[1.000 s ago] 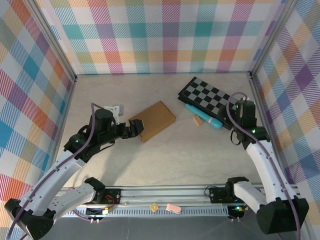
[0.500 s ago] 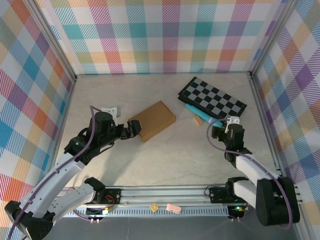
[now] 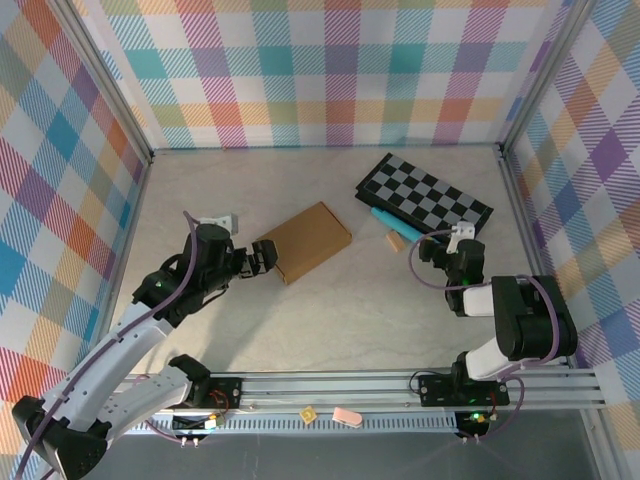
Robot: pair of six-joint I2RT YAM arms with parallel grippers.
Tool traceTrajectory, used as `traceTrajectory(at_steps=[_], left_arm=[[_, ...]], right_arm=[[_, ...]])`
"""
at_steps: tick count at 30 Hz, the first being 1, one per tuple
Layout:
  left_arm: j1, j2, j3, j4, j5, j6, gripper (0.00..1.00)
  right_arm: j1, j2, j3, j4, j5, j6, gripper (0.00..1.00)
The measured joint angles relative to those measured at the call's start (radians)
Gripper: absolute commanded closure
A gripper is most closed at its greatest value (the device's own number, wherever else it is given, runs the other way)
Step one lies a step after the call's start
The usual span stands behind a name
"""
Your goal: Fold the paper box
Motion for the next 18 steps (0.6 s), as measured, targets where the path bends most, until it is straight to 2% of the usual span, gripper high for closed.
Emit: traceTrajectory(at_steps=[3, 5, 10, 14, 18], left_arm=[[0.000, -0.003, -0.014, -0.001, -0.131, 0.005, 0.00], [0.002, -0.004, -0.043, 0.031, -0.210, 0.056, 0.00], [0.035, 0.035, -0.243, 0.324, -0.388, 0.293, 0.00], [0.190, 0.206, -0.355, 0.492, -0.365, 0.402, 0.00], [0.256, 0.333, -0.361, 0.605, -0.316, 0.451, 0.00]], right_arm=[[0.000, 0.003, 0.040, -0.013, -0.008, 0.001, 0.01], [0.000, 0.003, 0.058, -0.015, -0.013, 0.001, 0.01], [0.000, 0.004, 0.061, -0.027, -0.014, 0.001, 0.01], [0.000, 0.005, 0.061, -0.037, -0.013, 0.001, 0.01], [0.000, 0.005, 0.061, -0.038, -0.013, 0.000, 0.01]])
